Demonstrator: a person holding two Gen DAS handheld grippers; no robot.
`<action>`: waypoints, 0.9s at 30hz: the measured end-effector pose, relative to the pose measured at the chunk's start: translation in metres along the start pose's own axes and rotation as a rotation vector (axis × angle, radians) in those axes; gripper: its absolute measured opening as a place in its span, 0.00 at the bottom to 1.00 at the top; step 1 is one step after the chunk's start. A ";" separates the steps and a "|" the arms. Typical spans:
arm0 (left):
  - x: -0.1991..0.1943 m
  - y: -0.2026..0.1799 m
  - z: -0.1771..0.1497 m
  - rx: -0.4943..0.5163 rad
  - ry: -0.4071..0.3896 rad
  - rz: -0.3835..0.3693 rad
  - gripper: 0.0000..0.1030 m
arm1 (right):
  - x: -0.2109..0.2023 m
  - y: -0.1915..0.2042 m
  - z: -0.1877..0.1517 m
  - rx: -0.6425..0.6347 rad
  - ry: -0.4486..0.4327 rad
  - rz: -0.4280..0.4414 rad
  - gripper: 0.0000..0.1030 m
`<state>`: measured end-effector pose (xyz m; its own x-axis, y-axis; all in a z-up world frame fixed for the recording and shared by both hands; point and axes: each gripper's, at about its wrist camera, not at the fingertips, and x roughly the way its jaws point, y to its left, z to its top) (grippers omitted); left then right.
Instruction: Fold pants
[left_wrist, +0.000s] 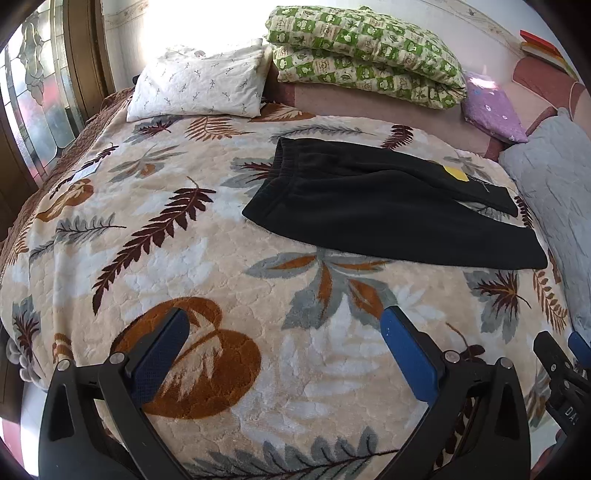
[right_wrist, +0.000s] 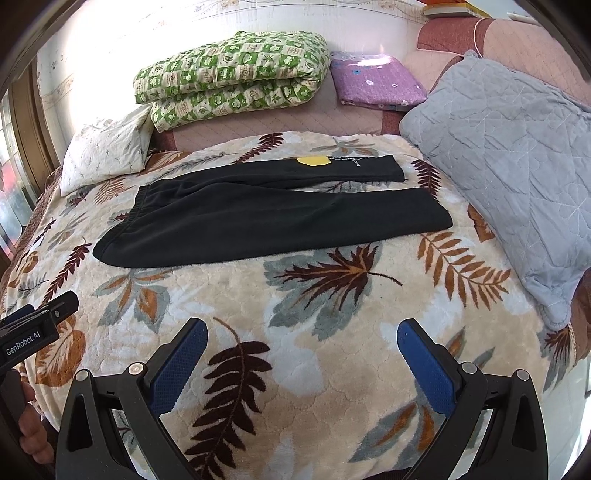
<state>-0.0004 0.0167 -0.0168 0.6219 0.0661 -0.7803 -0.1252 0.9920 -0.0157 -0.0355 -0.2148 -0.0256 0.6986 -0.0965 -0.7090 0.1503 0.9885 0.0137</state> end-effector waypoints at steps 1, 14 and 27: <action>0.000 0.000 0.000 0.000 0.001 0.001 1.00 | 0.000 0.000 0.000 0.000 -0.001 -0.001 1.00; 0.002 0.000 0.000 0.003 0.009 0.006 1.00 | 0.001 -0.002 0.001 0.007 0.001 -0.004 1.00; 0.009 -0.008 0.001 0.016 0.028 0.008 1.00 | 0.005 -0.004 0.002 -0.003 0.014 -0.002 1.00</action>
<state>0.0064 0.0092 -0.0229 0.5988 0.0712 -0.7977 -0.1173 0.9931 0.0006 -0.0310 -0.2196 -0.0281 0.6888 -0.0969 -0.7184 0.1499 0.9887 0.0104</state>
